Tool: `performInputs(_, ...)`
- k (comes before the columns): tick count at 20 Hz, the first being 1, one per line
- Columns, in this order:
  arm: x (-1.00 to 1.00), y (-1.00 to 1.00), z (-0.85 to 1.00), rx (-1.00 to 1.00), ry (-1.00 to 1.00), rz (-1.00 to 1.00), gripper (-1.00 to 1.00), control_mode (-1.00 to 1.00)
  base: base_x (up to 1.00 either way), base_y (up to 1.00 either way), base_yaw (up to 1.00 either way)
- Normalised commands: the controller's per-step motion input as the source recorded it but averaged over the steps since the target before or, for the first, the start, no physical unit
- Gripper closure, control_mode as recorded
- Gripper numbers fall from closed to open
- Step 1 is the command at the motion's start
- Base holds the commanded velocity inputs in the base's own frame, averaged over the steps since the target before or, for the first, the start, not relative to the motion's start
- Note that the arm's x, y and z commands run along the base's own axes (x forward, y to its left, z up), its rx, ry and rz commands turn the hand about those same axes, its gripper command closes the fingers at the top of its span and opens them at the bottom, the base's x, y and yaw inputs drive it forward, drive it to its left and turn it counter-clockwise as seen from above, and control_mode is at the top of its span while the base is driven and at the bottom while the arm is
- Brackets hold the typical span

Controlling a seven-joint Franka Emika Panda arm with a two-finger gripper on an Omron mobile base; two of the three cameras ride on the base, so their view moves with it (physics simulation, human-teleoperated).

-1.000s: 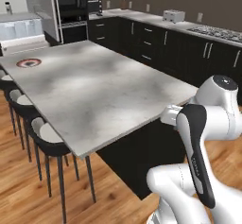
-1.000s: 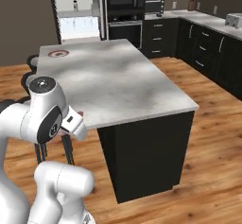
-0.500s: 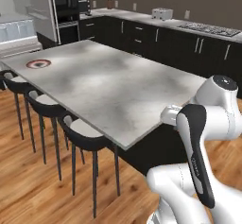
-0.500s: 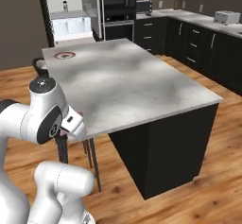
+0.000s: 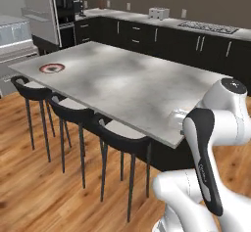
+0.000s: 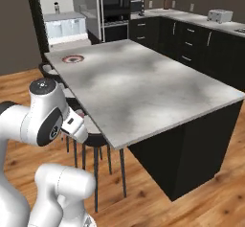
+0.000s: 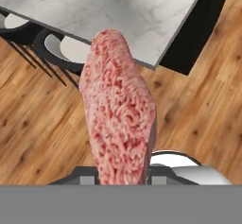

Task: Take the steak from the fridge and place it on the digital scale on the counter by the fridge. Wait a few seconds for a reading, then move it to the plate on the dining counter.

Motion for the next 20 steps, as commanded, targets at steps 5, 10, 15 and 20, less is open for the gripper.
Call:
performInputs(5,0.00,0.00,0.00,0.00,0.00,0.00,1.00,1.00,0.36,1.00,-0.29)
performInputs(10,0.00,0.00,0.00,0.00,0.00,0.00,1.00,1.00,0.42,1.00,-0.29)
performInputs(15,0.00,0.00,0.00,0.00,0.00,0.00,1.00,1.00,0.35,1.00,-0.29)
performInputs(20,0.00,0.00,0.00,0.00,0.00,0.00,1.00,1.00,0.25,1.00,-0.28)
